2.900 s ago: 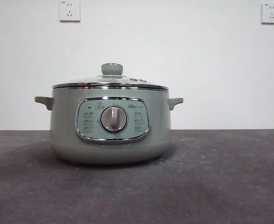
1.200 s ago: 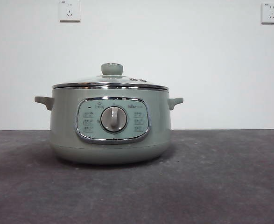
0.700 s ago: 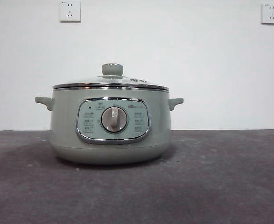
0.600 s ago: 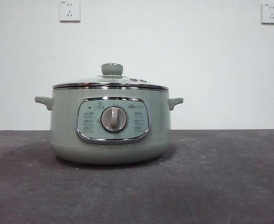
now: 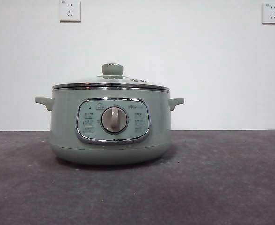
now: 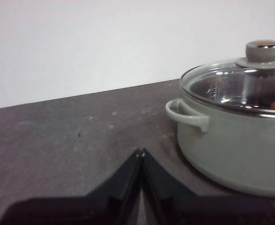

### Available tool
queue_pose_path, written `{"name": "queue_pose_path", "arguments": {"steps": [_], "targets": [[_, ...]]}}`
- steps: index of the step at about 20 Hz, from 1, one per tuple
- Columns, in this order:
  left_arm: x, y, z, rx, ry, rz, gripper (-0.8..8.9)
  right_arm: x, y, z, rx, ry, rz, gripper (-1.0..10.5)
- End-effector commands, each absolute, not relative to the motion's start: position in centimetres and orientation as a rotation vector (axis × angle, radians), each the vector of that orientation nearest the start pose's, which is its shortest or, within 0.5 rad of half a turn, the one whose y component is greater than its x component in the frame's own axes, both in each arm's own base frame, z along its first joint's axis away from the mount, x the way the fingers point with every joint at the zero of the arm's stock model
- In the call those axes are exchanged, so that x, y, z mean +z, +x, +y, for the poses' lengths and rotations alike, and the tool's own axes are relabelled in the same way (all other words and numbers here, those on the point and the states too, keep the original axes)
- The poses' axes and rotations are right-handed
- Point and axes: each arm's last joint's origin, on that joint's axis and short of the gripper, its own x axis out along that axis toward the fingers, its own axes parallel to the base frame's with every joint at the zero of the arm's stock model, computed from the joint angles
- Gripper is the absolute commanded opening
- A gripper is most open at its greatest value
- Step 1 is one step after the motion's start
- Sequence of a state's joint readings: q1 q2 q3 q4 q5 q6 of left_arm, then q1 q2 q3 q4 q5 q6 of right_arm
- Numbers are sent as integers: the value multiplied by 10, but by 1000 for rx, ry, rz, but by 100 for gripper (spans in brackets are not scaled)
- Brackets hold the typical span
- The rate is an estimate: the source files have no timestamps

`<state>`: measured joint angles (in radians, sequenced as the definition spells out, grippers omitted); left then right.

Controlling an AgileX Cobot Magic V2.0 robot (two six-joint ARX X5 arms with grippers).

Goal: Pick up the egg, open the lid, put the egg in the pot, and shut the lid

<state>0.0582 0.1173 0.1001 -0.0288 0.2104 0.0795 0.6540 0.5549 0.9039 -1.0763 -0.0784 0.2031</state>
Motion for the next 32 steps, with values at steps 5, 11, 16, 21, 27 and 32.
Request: {"name": "queue_pose_path", "arguments": {"steps": [5,11,16,21,27,32], "targets": [[158,97,0,-143,2,78,-4,316,61,49,617,-17,783,2],[151,96,0,-136,-19,151,-3,316,61,49,617,-17,783,2],[149,97,1,-121,-21,173,-4,316,61,49,617,-17,783,2],[148,98,1,-122,-24,193,-4,316,61,49,617,-17,783,2],[146,99,1,-122,-26,213,-4,332,67,42,502,-50,528,2],[146,99,1,-121,-26,216,-4,334,66,17,274,-69,213,2]]}}
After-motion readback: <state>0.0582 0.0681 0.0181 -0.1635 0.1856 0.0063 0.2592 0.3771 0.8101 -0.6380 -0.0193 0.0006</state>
